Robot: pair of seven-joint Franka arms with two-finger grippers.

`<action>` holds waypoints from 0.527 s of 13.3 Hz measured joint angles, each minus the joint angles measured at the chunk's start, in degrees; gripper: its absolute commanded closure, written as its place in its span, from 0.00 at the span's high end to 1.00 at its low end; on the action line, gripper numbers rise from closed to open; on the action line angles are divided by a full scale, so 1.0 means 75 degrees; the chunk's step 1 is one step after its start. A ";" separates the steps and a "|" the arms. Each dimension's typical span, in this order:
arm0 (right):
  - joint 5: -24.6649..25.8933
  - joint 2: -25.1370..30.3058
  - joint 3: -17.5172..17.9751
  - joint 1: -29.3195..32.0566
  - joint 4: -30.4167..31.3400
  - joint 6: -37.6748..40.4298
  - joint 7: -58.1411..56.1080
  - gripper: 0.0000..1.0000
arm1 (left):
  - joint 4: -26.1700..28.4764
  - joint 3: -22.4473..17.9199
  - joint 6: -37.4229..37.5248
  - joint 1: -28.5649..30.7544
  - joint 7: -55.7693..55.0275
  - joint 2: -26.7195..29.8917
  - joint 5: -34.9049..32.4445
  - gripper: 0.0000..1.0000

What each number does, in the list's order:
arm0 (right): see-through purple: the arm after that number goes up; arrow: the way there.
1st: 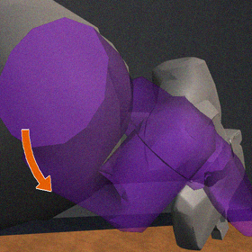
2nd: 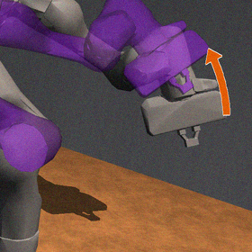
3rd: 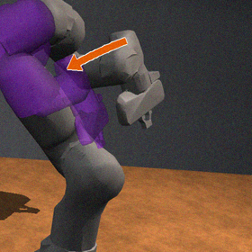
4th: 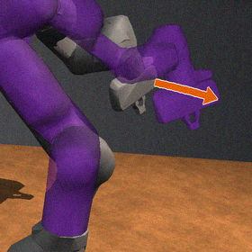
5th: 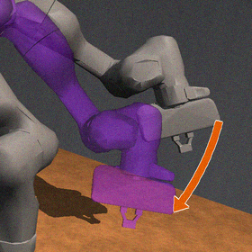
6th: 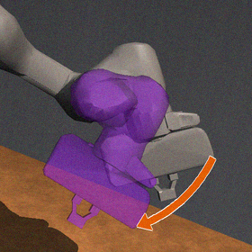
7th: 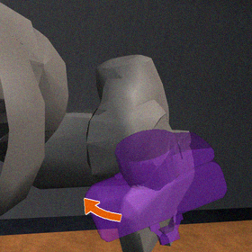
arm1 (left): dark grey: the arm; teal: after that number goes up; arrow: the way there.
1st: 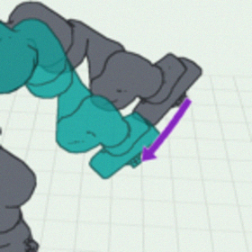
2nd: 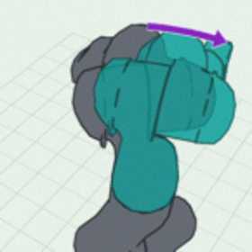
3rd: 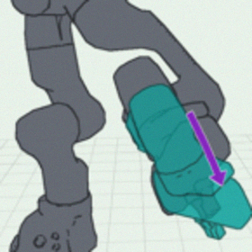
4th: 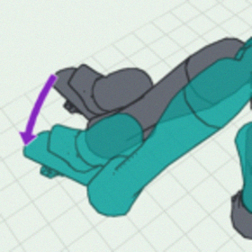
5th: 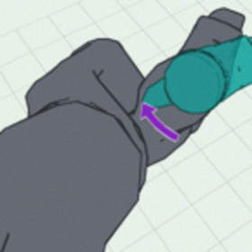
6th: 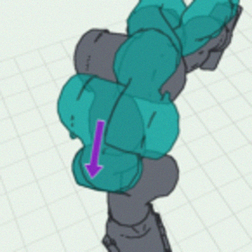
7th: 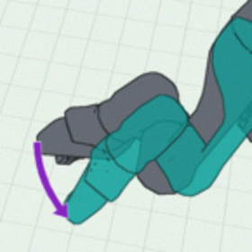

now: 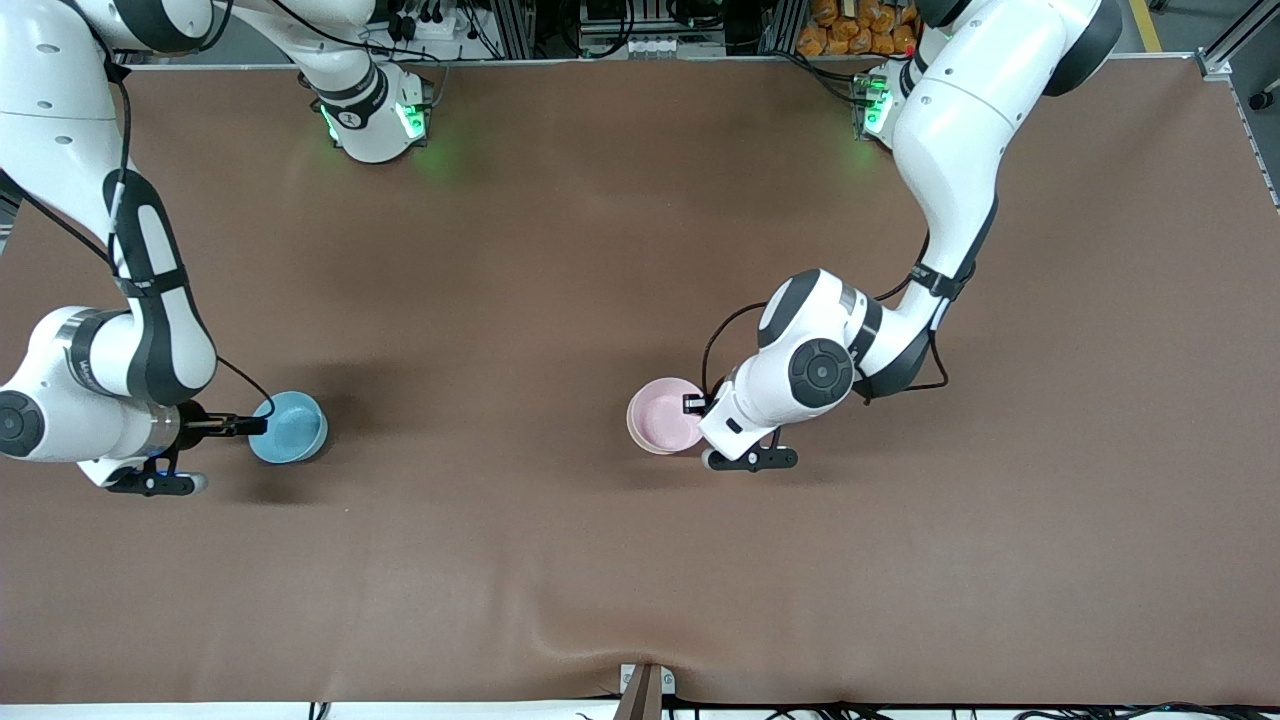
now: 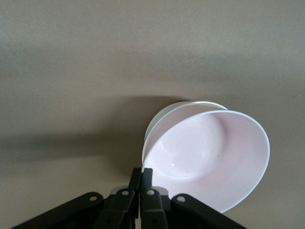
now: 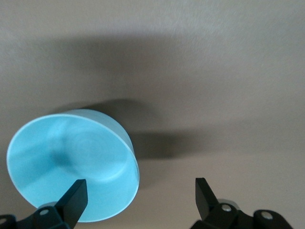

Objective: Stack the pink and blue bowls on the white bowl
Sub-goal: 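Lower the pink bowl into the white bowl while the right gripper grasps the blue bowl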

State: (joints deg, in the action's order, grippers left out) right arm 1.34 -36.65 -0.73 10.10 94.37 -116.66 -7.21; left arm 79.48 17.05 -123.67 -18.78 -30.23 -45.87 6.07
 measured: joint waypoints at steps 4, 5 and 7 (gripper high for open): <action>0.0000 0.0001 0.0009 -0.0001 0.0149 -0.0040 -0.0002 1.00 | -0.0001 0.0001 -0.0010 -0.0043 0.0000 -0.0033 0.0003 0.00; 0.0000 0.0001 0.0009 -0.0001 0.0164 -0.0053 -0.0002 1.00 | -0.0001 0.0001 -0.0010 -0.0052 0.0000 -0.0062 0.0003 0.00; 0.0000 0.0001 0.0009 -0.0001 0.0173 -0.0071 -0.0001 1.00 | -0.0001 0.0000 -0.0121 -0.0063 0.0000 -0.0159 0.0003 0.00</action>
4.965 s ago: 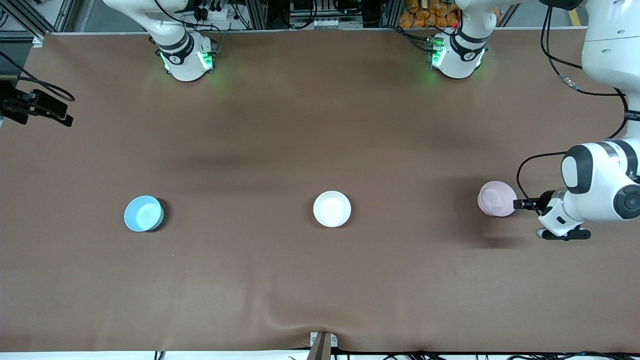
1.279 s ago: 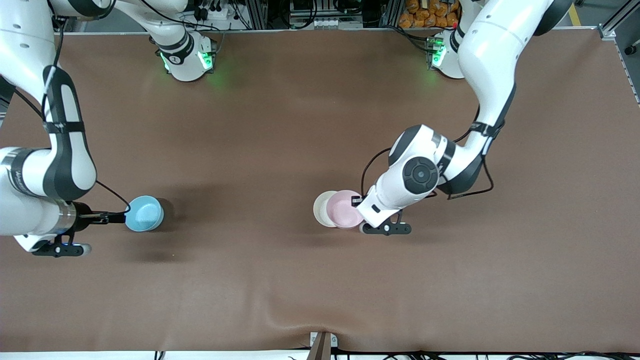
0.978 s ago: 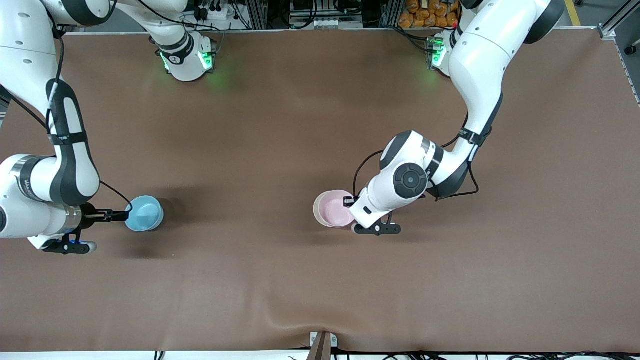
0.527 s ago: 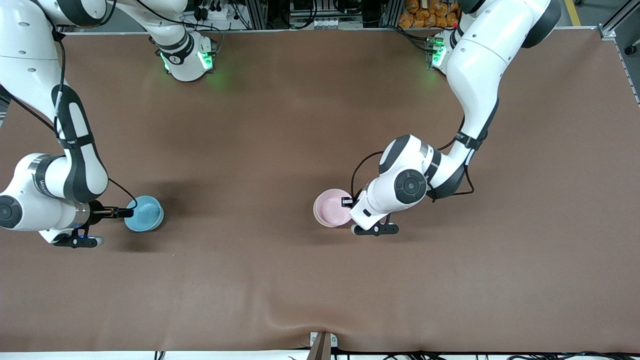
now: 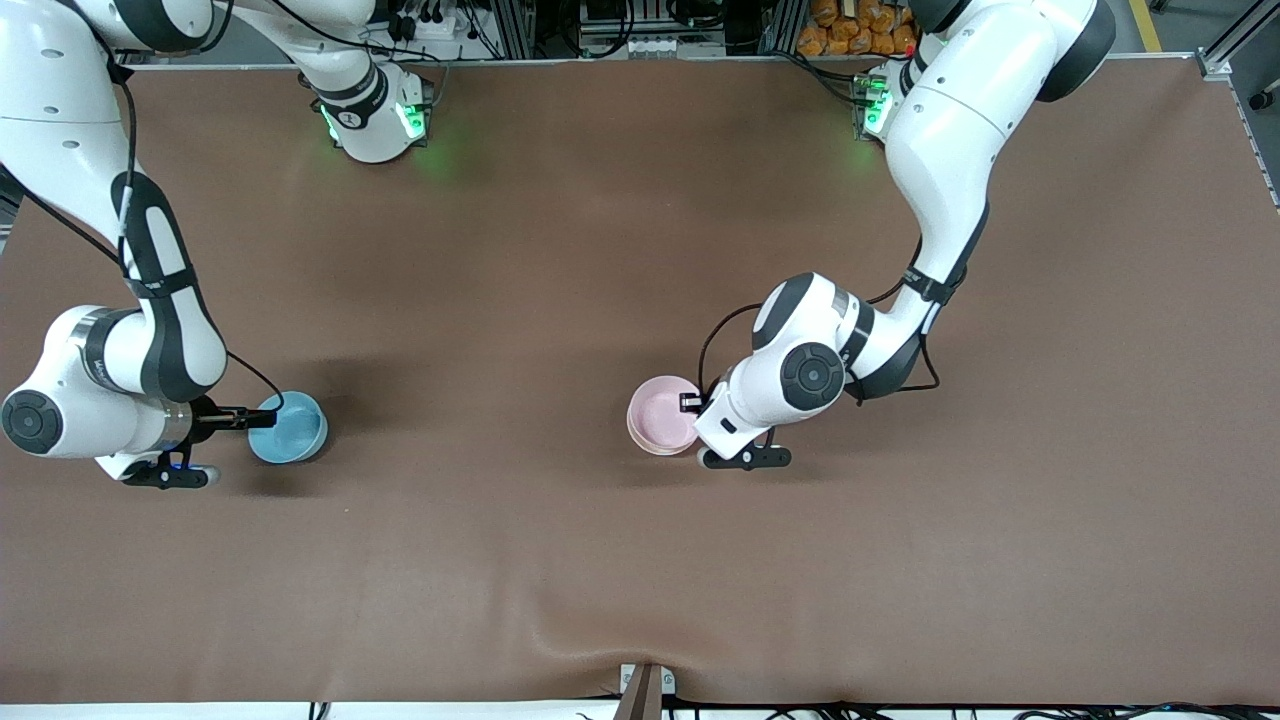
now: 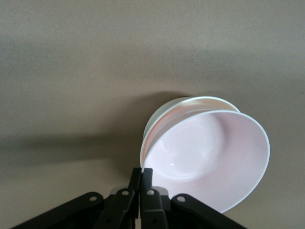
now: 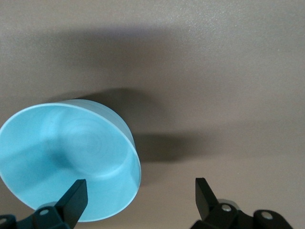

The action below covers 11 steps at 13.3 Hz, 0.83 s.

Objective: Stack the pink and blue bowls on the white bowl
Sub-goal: 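Lower the pink bowl into the white bowl while the right gripper grasps the blue bowl, then open the left gripper and withdraw while the right gripper lifts the blue bowl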

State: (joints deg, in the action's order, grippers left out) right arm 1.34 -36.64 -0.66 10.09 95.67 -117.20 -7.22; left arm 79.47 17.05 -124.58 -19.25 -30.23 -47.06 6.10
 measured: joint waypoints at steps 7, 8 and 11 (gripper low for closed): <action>0.0000 -0.0071 -0.0001 0.0000 0.0091 -0.0386 0.0002 0.70 | -0.0001 -0.0004 -0.0145 -0.0029 0.0000 -0.0192 0.0000 0.30; 0.0000 -0.0086 -0.0001 0.0000 0.0096 -0.0437 0.0002 0.70 | -0.0001 -0.0005 -0.0156 -0.0029 0.0000 -0.0193 0.0000 0.90; 0.0000 -0.0155 -0.0004 0.0000 0.0102 -0.0493 0.0002 0.68 | -0.0002 -0.0005 -0.0200 -0.0030 0.0000 -0.0200 0.0000 1.00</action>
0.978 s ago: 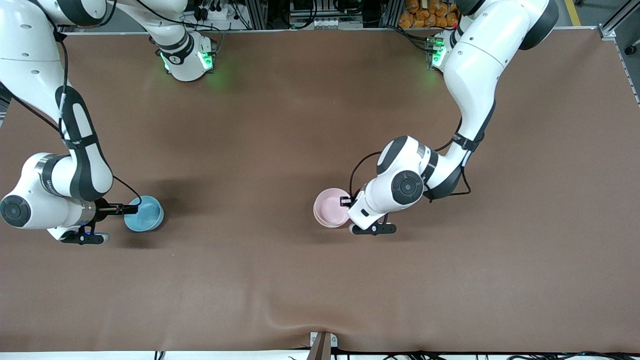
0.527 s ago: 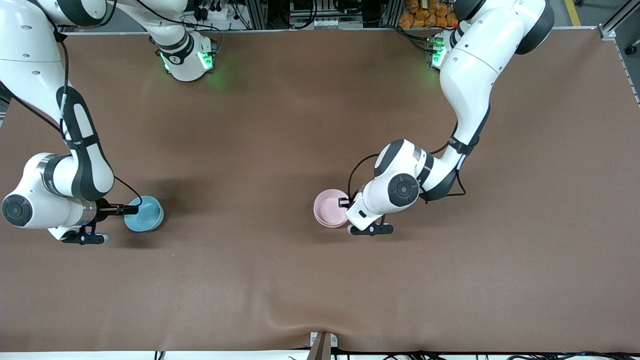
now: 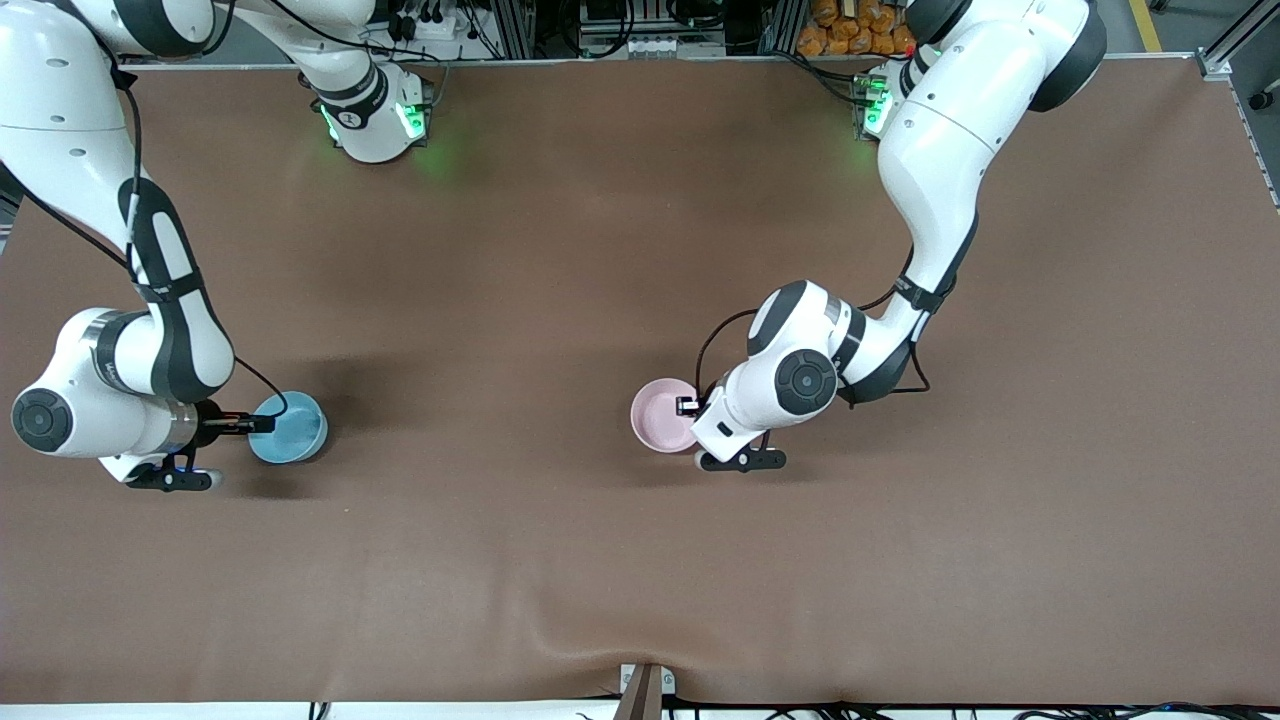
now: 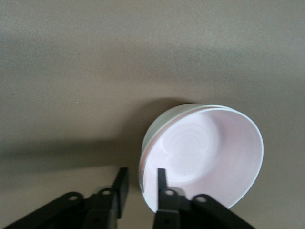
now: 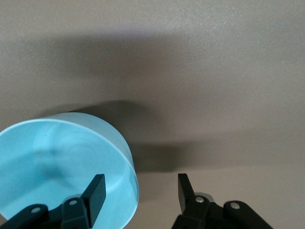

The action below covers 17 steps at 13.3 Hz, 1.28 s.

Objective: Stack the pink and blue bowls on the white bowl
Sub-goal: 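Open the left gripper and withdraw while the right gripper lifts the blue bowl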

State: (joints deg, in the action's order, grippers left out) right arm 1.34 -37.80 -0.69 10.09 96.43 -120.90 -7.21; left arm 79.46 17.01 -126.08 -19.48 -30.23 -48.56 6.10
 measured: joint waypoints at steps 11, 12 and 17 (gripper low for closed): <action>-0.0021 0.0030 0.0029 0.0000 -0.0025 -0.0027 -0.0020 0.00 | -0.0335 -0.0574 0.0997 0.0346 -0.0010 0.1369 0.0000 1.00; -0.0020 0.0029 0.0031 0.0000 -0.0030 -0.0027 -0.0029 0.00 | -0.0336 -0.0622 0.1246 0.0531 -0.0010 0.1570 -0.0016 1.00; -0.0015 0.0132 0.0093 -0.0032 -0.0317 -0.0015 -0.0044 0.00 | -0.0331 -0.0633 0.2154 0.1289 0.0122 0.2180 -0.0388 1.00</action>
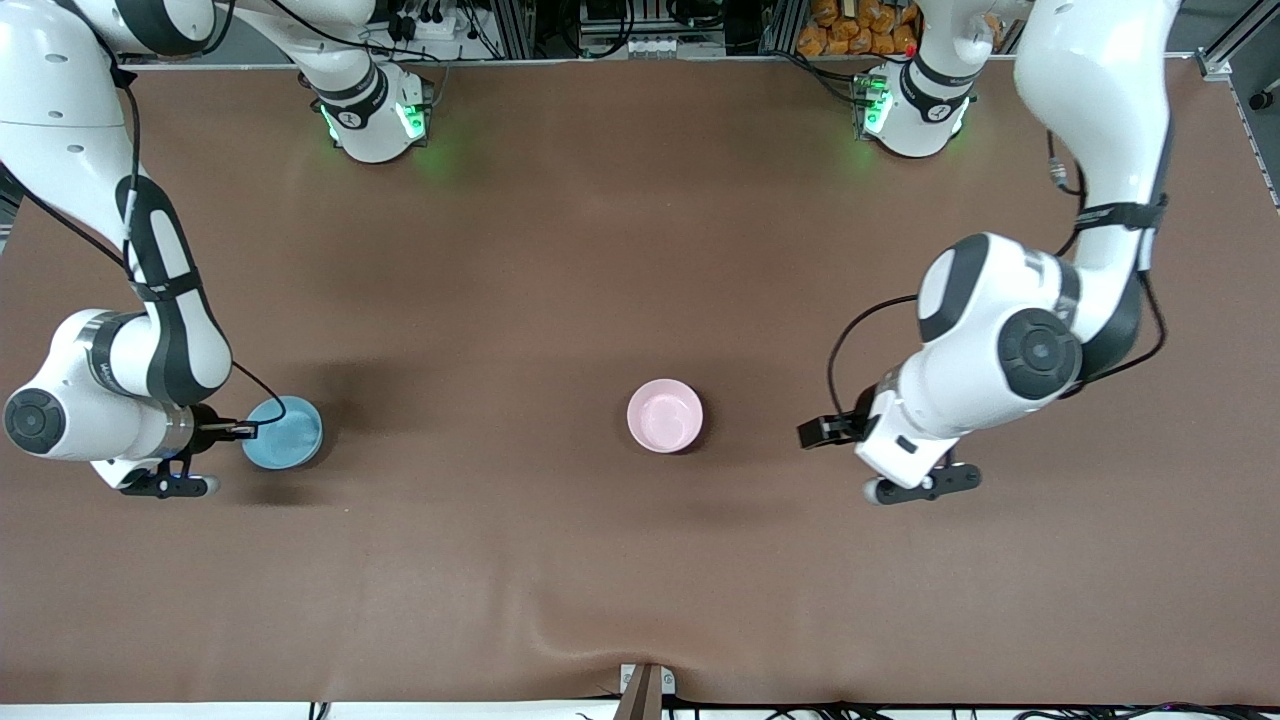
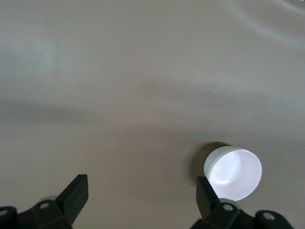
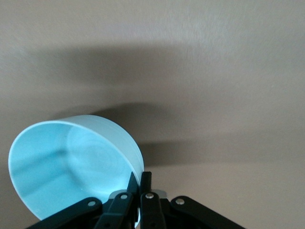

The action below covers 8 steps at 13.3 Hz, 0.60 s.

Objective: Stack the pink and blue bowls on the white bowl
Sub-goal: 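Open the left gripper and withdraw while the right gripper lifts the blue bowl, then carry the blue bowl toward the stack while the left arm returns to rest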

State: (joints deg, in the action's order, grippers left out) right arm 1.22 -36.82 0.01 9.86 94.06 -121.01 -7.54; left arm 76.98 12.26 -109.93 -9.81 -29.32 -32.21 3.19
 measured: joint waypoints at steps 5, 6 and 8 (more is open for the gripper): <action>-0.0086 0.0330 0.0348 -0.0048 -0.0509 0.0739 0.0067 0.00 | -0.0001 0.0011 0.0711 0.0359 0.0075 0.0486 -0.0144 1.00; -0.0263 0.0372 0.0448 -0.0057 -0.0574 0.0828 0.0178 0.00 | -0.0005 0.0016 0.1083 0.0517 0.0171 0.0711 -0.0147 1.00; -0.0792 0.0433 0.0565 -0.0189 -0.0600 0.1004 0.0553 0.00 | -0.0018 0.0006 0.2050 0.0829 0.0452 0.1337 -0.0172 1.00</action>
State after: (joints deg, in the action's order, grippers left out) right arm -4.72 -33.57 4.25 8.44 89.55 -113.47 -3.39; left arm 76.84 12.31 -94.55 -3.59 -25.92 -22.18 1.90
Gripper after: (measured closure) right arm 0.969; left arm 0.000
